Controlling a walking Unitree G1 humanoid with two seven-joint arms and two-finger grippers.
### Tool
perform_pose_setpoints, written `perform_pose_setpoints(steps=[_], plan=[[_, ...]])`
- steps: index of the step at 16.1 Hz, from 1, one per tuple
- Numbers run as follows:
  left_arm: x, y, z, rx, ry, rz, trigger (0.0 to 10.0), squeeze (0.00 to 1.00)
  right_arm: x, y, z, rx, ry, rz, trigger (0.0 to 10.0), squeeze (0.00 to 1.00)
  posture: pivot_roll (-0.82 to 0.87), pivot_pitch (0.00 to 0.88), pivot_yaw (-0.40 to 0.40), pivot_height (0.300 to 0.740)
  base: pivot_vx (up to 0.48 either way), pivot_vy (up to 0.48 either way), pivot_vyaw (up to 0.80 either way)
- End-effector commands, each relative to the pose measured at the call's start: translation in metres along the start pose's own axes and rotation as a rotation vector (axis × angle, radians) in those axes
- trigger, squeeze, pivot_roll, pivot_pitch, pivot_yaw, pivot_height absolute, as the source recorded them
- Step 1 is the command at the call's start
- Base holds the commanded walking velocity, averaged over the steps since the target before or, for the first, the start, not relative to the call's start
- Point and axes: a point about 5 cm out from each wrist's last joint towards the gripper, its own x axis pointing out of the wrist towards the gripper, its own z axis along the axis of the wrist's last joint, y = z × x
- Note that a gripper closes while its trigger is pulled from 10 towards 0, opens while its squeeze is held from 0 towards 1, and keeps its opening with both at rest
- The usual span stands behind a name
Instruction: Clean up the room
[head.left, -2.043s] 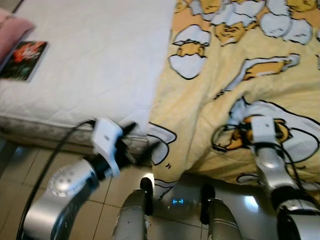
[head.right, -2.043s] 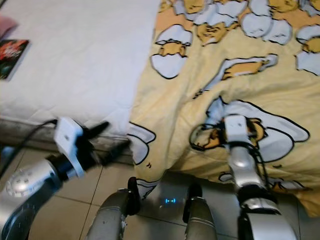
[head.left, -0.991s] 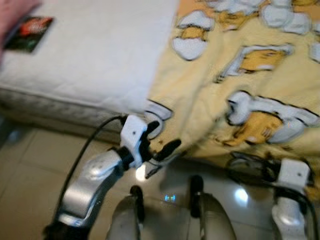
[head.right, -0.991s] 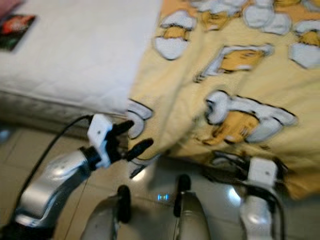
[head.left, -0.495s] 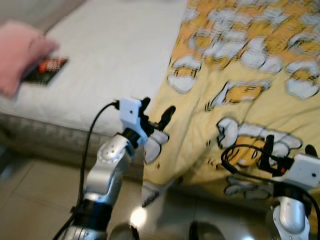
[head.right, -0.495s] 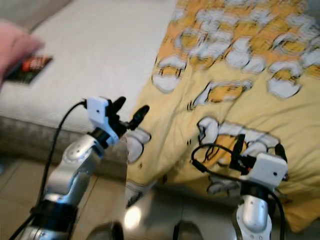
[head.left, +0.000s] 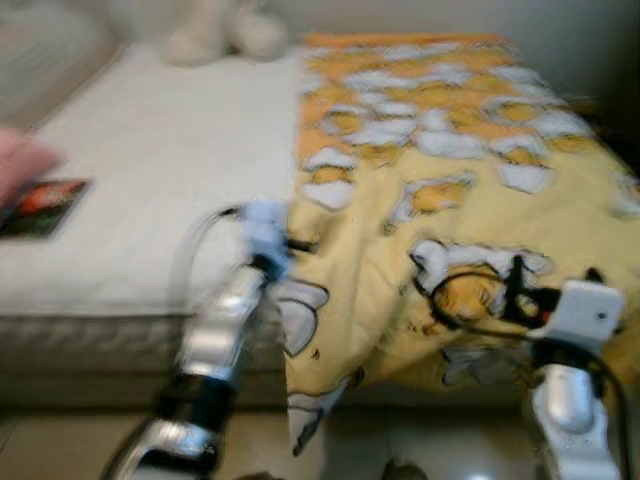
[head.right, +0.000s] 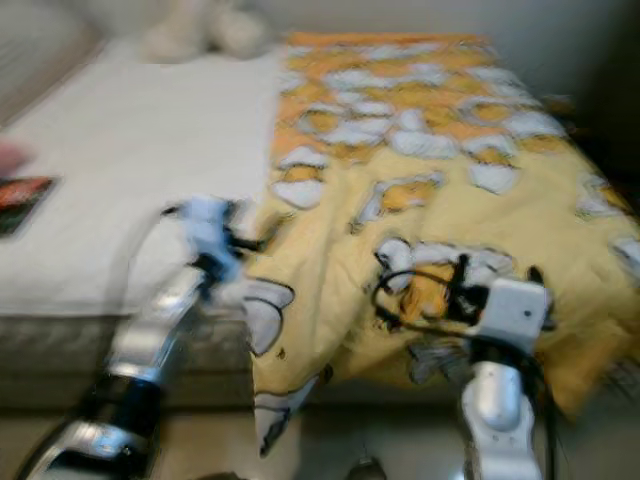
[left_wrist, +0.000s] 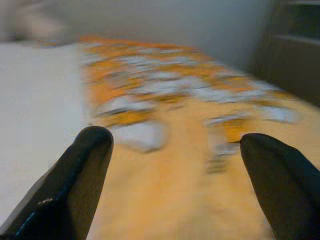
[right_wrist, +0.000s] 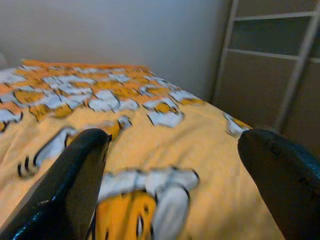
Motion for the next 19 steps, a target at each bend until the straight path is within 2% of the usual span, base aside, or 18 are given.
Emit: perform_pose_setpoints(steps=[1, 3, 5, 7, 8, 10, 11, 13, 16, 19], plan=[[-0.012, 0.033, -0.008, 0.005, 0.042, 0.215, 10.0, 0.00, -0.003, -0.008, -0.007, 0.016, 0.033, -0.025, 10.0, 0.00, -0.07, 0.005, 0.047, 0.739, 0.000, 0.000, 0.00], [-0.014, 0.038, -0.004, 0.035, 0.022, 0.244, 10.0, 0.00, -0.004, -0.010, -0.011, 0.035, 0.045, -0.040, 10.0, 0.00, -0.06, 0.009, 0.046, 0.739, 0.000, 0.000, 0.00], [-0.008, 0.036, -0.001, 0.050, 0.016, 0.238, 10.0, 0.00, 0.001, -0.007, -0.013, 0.003, 0.032, -0.015, 10.0, 0.00, -0.05, 0.008, 0.047, 0.739, 0.000, 0.000, 0.00], [-0.003, 0.024, 0.000, 0.067, 0.003, 0.160, 10.0, 0.00, 0.005, -0.008, -0.013, 0.002, 0.032, -0.021, 10.0, 0.00, -0.05, 0.008, 0.048, 0.739, 0.000, 0.000, 0.00], [0.000, 0.013, 0.002, 0.076, -0.006, 0.070, 10.0, 0.00, 0.007, -0.006, -0.012, 0.000, 0.027, -0.017, 10.0, 0.00, -0.05, 0.015, 0.052, 0.739, 0.000, 0.000, 0.00], [0.006, -0.001, 0.011, 0.108, -0.052, -0.033, 10.0, 0.00, 0.011, 0.003, -0.011, -0.014, 0.019, 0.020, 10.0, 0.00, -0.05, 0.021, 0.054, 0.739, 0.000, 0.000, 0.00], [0.008, -0.005, 0.013, 0.090, -0.057, -0.071, 10.0, 0.00, 0.012, 0.006, -0.011, -0.016, 0.018, 0.031, 10.0, 0.00, -0.05, 0.024, 0.056, 0.739, 0.000, 0.000, -0.80], [0.008, -0.004, 0.013, 0.075, -0.056, -0.060, 10.0, 0.00, 0.011, 0.009, -0.013, -0.022, 0.023, 0.038, 10.0, 0.00, -0.05, 0.025, 0.059, 0.739, 0.277, 0.000, -0.80], [0.006, -0.006, 0.008, 0.051, -0.043, -0.060, 10.0, 0.00, 0.007, 0.012, -0.017, -0.011, 0.045, 0.059, 10.0, 0.00, -0.05, 0.032, 0.055, 0.739, 0.259, 0.406, 0.00], [0.012, -0.015, 0.009, 0.059, -0.038, -0.097, 10.0, 0.00, 0.007, 0.014, -0.019, -0.006, 0.055, 0.075, 10.0, 0.00, -0.05, 0.033, 0.053, 0.739, 0.306, 0.369, 0.00]])
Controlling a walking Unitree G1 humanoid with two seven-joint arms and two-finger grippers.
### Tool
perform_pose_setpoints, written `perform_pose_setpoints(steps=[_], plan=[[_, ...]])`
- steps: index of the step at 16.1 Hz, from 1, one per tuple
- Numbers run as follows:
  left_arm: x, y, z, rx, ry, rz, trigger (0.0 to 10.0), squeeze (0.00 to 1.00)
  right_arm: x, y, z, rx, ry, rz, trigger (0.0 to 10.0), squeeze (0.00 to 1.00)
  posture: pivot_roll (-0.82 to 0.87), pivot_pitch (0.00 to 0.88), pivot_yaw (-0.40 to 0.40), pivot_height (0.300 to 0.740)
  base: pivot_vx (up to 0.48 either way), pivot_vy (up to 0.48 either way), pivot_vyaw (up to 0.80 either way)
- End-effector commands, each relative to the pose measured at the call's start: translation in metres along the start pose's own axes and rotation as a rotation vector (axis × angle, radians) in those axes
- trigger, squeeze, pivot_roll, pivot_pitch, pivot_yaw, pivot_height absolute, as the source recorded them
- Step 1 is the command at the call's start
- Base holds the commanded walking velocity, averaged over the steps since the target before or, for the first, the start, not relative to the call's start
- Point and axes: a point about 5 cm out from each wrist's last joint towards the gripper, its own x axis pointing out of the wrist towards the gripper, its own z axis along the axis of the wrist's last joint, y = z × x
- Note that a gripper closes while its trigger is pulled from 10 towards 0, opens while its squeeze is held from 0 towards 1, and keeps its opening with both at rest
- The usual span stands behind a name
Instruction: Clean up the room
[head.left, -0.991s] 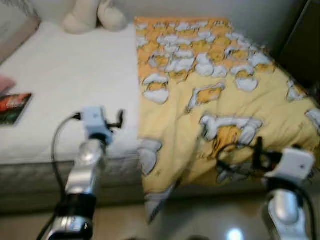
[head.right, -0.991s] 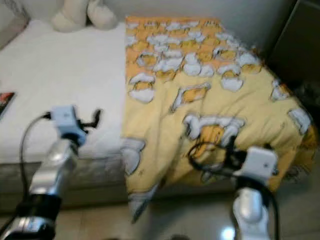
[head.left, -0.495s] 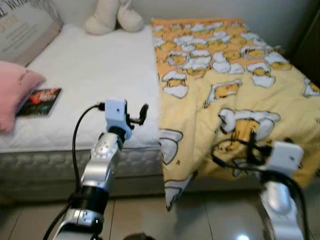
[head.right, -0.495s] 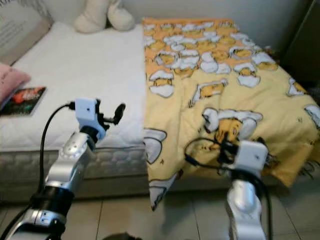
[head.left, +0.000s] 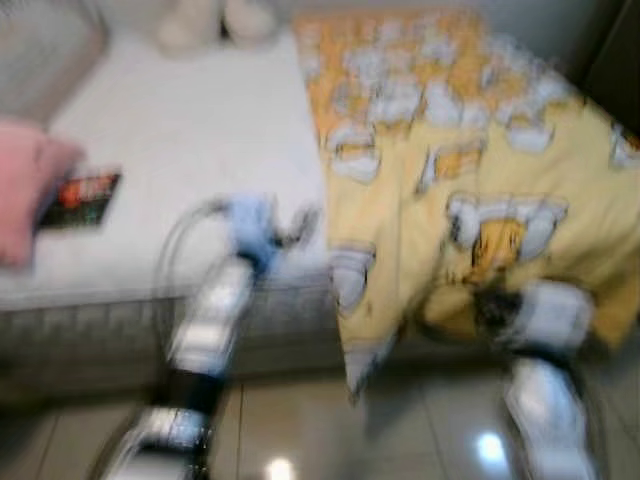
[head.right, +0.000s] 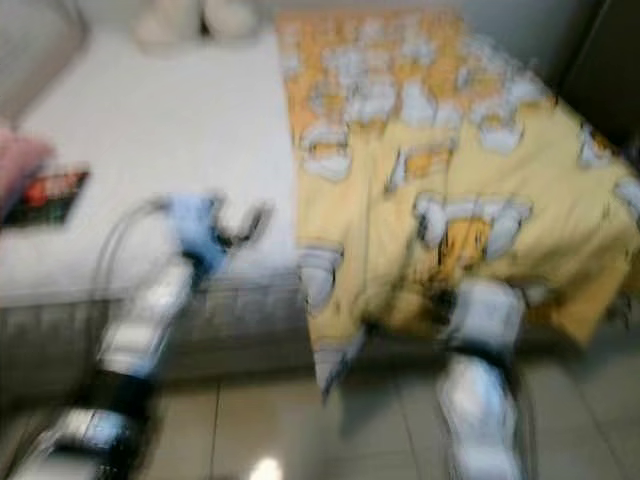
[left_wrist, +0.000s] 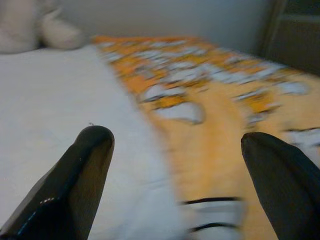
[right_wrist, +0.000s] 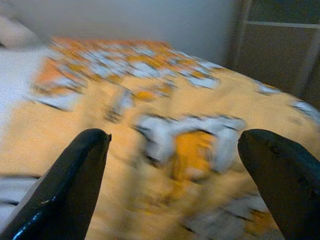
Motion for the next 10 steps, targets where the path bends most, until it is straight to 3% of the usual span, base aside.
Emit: perform_pose_setpoints(steps=[1, 2, 5, 9, 10], plan=[[0.007, -0.012, 0.004, -0.006, -0.009, -0.033, 10.0, 0.00, -0.003, -0.013, -0.006, -0.031, 0.028, -0.028, 10.0, 0.00, -0.05, 0.034, 0.055, 0.739, 0.326, 0.349, 0.00], [0.007, -0.011, 0.004, -0.044, -0.001, -0.019, 10.0, 0.00, -0.004, -0.010, -0.006, -0.008, 0.025, -0.007, 10.0, 0.00, -0.05, 0.034, 0.055, 0.739, 0.326, 0.352, 0.00], [0.007, -0.017, 0.001, -0.040, 0.010, -0.041, 10.0, 0.00, -0.008, -0.008, -0.008, -0.013, 0.034, 0.014, 10.0, 0.00, -0.06, 0.032, 0.053, 0.739, 0.327, 0.350, 0.00], [0.010, -0.029, 0.000, -0.028, 0.010, -0.117, 10.0, 0.00, -0.006, -0.007, -0.006, -0.012, 0.030, 0.013, 10.0, 0.00, -0.06, 0.026, 0.055, 0.739, 0.457, 0.000, 0.00], [0.008, -0.026, -0.005, -0.072, 0.037, -0.092, 10.0, 0.00, -0.005, -0.006, -0.006, -0.005, 0.039, 0.025, 10.0, 0.00, -0.06, 0.015, 0.054, 0.739, 0.000, 0.000, 0.00]])
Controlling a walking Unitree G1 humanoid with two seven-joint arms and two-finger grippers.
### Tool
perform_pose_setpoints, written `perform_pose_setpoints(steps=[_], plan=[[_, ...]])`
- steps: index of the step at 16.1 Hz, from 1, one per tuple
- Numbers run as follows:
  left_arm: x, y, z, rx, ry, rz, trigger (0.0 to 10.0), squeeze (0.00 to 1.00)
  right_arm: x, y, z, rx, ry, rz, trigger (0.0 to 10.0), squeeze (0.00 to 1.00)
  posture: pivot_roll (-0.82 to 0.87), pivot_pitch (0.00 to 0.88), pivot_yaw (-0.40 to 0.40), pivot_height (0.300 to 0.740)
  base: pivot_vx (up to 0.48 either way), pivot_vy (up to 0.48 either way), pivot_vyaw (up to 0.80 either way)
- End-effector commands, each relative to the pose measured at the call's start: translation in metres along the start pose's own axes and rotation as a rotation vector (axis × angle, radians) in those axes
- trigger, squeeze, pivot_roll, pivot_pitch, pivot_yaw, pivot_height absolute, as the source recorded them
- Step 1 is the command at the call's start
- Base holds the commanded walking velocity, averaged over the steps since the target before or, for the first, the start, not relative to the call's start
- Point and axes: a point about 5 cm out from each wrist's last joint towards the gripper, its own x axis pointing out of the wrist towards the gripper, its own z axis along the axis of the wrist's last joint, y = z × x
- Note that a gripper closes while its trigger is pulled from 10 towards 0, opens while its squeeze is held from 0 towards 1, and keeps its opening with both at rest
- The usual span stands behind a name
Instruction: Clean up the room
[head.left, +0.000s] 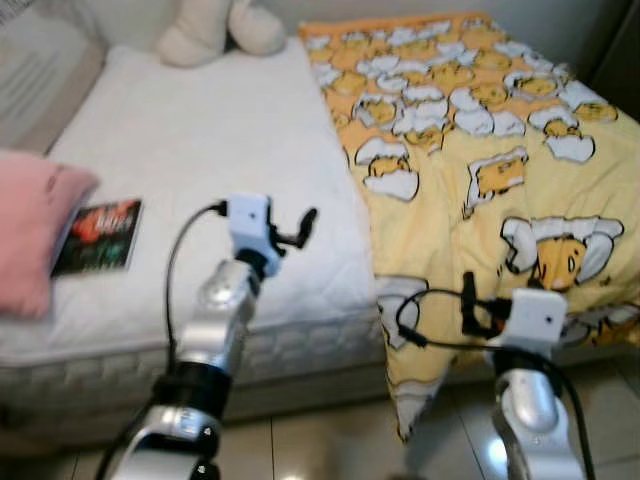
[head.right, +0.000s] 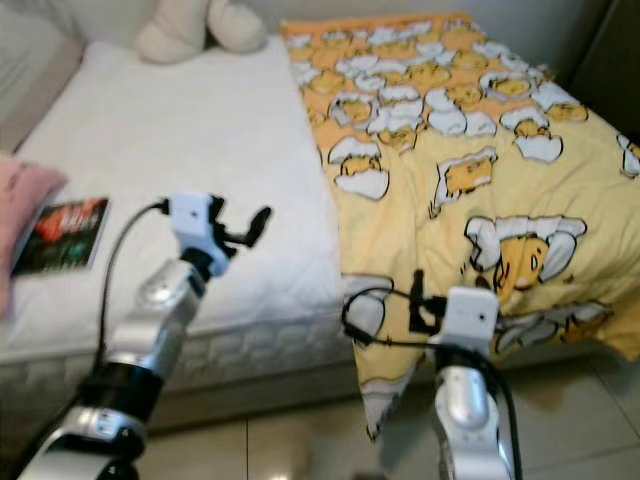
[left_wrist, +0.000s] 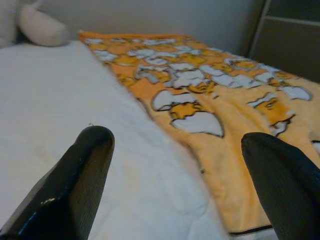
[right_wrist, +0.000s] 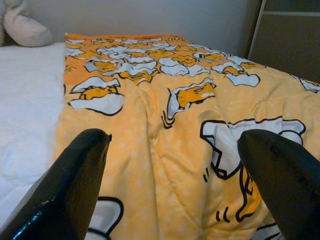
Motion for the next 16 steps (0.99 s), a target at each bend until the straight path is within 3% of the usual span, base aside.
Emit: perform_pose_setpoints(steps=[1, 2, 3, 4, 5, 7, 9, 12, 16], plan=[[-0.011, 0.018, -0.011, -0.021, 0.041, 0.073, 10.0, 0.00, 0.003, -0.002, 0.009, -0.002, -0.006, 0.018, 10.0, 0.00, -0.06, 0.008, 0.043, 0.739, 0.000, 0.000, 0.00], [-0.024, 0.032, -0.019, 0.032, 0.060, 0.122, 10.0, 0.00, 0.003, -0.002, 0.012, -0.024, -0.001, 0.046, 10.0, 0.00, -0.06, 0.004, 0.031, 0.739, 0.000, 0.000, 0.00], [-0.039, 0.045, -0.027, 0.136, 0.086, 0.156, 10.0, 0.00, 0.003, -0.006, 0.013, -0.045, 0.012, 0.067, 10.0, 0.00, -0.06, 0.002, 0.016, 0.739, 0.000, 0.000, 0.00], [-0.052, 0.054, -0.031, 0.260, 0.089, 0.170, 10.0, 0.00, 0.002, -0.011, 0.012, -0.056, 0.020, 0.071, 10.0, 0.00, -0.05, 0.000, 0.003, 0.739, 0.000, 0.000, 0.00], [-0.061, 0.059, -0.032, 0.322, 0.068, 0.188, 10.0, 0.00, 0.001, -0.018, 0.010, -0.057, 0.026, 0.062, 10.0, 0.00, -0.04, 0.000, -0.012, 0.739, 0.000, 0.000, 0.00], [-0.071, 0.072, -0.035, 0.154, 0.059, 0.362, 10.0, 0.00, -0.001, -0.028, 0.009, -0.052, 0.013, 0.038, 10.0, 0.00, -0.02, 0.000, -0.028, 0.739, 0.000, 0.000, 0.00], [-0.074, 0.072, -0.034, 0.094, 0.034, 0.413, 10.0, 0.00, 0.000, -0.029, 0.011, -0.058, 0.000, 0.035, 10.0, 0.00, -0.02, 0.000, -0.035, 0.739, 0.000, 0.000, 0.00], [-0.068, 0.063, -0.024, 0.131, -0.020, 0.350, 10.0, 0.00, 0.010, -0.021, 0.012, 0.005, -0.040, 0.038, 10.0, 0.00, 0.01, 0.000, -0.042, 0.739, 0.000, 0.000, 0.00], [-0.058, 0.053, -0.018, -0.009, -0.040, 0.311, 10.0, 0.00, 0.000, -0.014, 0.002, 0.199, 0.000, 0.023, 10.0, 0.00, 0.01, 0.000, -0.042, 0.739, 0.000, 0.000, 0.00]])
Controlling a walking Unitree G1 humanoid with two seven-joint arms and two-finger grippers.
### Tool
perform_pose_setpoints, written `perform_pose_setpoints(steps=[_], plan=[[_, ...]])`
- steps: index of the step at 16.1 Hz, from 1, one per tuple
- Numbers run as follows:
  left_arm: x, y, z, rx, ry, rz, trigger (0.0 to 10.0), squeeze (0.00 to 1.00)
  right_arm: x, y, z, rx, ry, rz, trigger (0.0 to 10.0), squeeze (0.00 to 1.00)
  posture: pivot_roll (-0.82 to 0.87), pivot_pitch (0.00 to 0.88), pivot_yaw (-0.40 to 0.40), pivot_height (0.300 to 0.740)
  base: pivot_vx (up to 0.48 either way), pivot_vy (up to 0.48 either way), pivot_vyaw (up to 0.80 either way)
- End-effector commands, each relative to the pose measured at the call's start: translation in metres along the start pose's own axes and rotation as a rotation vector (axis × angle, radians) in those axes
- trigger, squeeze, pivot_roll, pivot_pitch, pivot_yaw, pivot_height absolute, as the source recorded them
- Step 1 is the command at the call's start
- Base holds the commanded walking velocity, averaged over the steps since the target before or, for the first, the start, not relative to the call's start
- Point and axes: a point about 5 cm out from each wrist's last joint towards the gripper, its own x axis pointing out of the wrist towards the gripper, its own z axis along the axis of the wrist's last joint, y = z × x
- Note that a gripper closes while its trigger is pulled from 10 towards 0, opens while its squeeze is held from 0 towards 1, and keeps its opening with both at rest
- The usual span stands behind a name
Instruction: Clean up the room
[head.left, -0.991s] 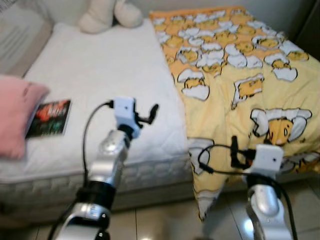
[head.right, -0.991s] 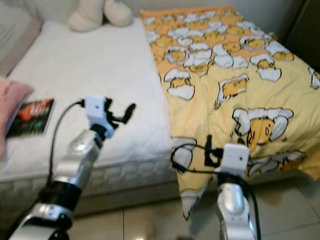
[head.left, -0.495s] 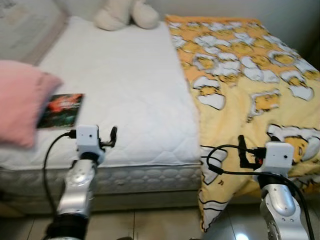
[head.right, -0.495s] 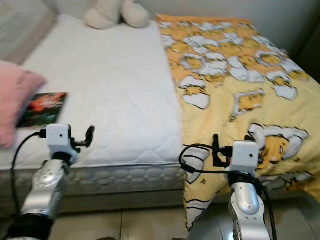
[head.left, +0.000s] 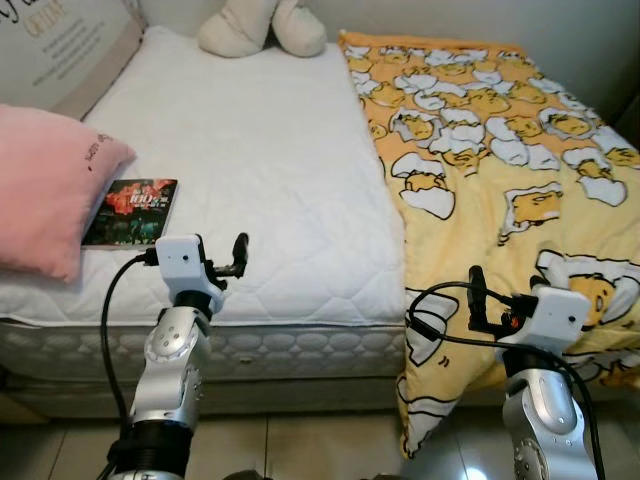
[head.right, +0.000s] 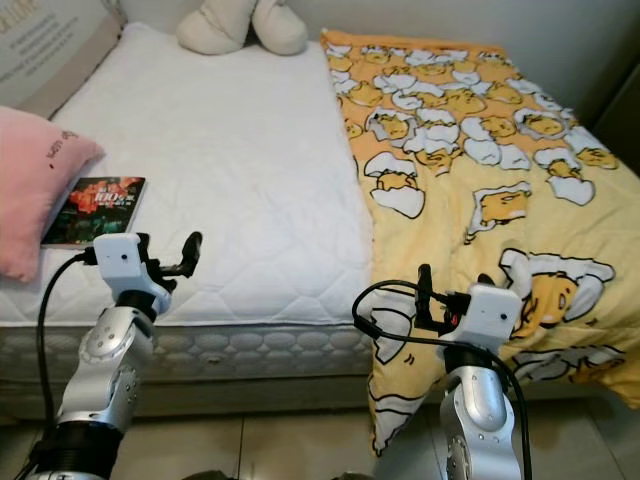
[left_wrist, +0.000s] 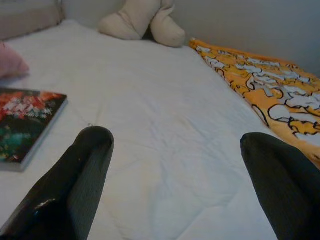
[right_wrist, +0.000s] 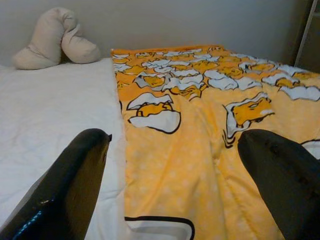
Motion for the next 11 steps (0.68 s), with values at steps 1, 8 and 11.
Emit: perform_pose_setpoints(steps=[1, 8, 11], plan=[[0.003, -0.007, 0.003, -0.021, -0.009, -0.026, 10.0, 0.00, 0.000, -0.002, -0.003, 0.015, 0.016, 0.010, 10.0, 0.00, 0.01, 0.000, -0.048, 0.739, 0.000, 0.000, 0.00], [0.004, -0.015, 0.006, 0.075, -0.010, -0.155, 10.0, 0.00, 0.005, -0.001, -0.007, -0.044, 0.059, 0.115, 10.0, 0.00, 0.01, 0.000, -0.043, 0.739, 0.000, 0.000, 0.00], [0.004, -0.017, 0.007, 0.121, -0.015, -0.211, 10.0, 0.00, 0.004, -0.003, -0.011, -0.085, 0.075, 0.116, 10.0, 0.00, 0.01, 0.000, -0.039, 0.739, 0.000, 0.000, 0.00]])
